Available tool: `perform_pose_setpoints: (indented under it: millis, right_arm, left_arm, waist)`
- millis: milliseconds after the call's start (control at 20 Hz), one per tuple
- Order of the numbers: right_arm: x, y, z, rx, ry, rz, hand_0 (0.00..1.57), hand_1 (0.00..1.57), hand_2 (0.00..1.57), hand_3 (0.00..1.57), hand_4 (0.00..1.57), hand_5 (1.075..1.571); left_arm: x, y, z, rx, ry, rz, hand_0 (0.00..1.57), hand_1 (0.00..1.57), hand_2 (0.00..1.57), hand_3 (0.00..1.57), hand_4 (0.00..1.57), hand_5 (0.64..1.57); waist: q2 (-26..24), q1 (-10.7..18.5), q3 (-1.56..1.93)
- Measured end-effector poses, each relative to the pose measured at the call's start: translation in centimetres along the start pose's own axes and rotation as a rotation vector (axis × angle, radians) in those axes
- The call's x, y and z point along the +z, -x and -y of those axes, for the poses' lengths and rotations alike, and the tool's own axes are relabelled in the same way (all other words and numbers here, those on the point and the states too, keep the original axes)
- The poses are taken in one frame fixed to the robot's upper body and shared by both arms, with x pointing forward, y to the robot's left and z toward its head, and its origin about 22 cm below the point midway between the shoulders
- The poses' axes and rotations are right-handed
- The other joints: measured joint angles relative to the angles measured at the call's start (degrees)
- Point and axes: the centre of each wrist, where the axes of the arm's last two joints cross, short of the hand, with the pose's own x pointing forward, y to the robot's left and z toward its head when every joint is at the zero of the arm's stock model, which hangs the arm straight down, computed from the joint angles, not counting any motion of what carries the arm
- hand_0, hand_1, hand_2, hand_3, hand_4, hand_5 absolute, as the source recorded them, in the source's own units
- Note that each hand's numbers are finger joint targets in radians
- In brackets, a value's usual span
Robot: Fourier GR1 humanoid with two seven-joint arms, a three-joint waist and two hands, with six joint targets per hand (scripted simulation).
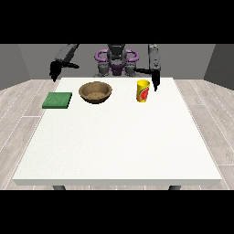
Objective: Pick the cup and pour the ball into the bowl, then pick the bowl and place it on the pad
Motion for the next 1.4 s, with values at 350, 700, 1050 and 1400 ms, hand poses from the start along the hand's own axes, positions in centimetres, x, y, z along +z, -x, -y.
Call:
perform_pose_setpoints:
  millis: [350,700,1050,1400]
  right_arm:
    - [-0.7,0.2,1.4,-0.003,-0.001,0.041,0.0,0.0,0.0,0.0,0.0,1.559]
    - [-0.8,0.3,2.1,-0.019,-0.024,0.058,0.0,0.0,0.0,0.0,0.0,1.559]
    - [-2.1,-1.8,4.3,-0.021,-0.037,0.095,0.0,0.0,0.0,0.0,0.0,1.555]
    - [0.7,0.2,8.1,0.003,0.051,-0.047,0.0,0.0,0.08,0.0,0.0,1.56]
  left_arm:
    - [-0.2,2.5,0.9,0.002,-0.027,0.031,0.0,0.0,0.0,0.0,0.0,1.219]
    - [-0.2,3.5,-0.6,-0.217,-0.064,0.039,1.31,1.31,1.57,1.57,0.82,1.514]
    - [-1.6,3.6,0.5,-0.397,-0.153,0.114,1.35,1.35,1.57,1.57,0.9,1.507]
    - [-2.2,2.9,3.1,-0.544,-0.039,0.033,1.39,1.39,1.57,1.57,1.02,1.536]
  waist:
    - [2.93,-0.85,0.0]
    - [3.92,-2.99,0.03]
    - [5.68,-5.62,0.32]
    - [-2.96,-1.8,0.17]
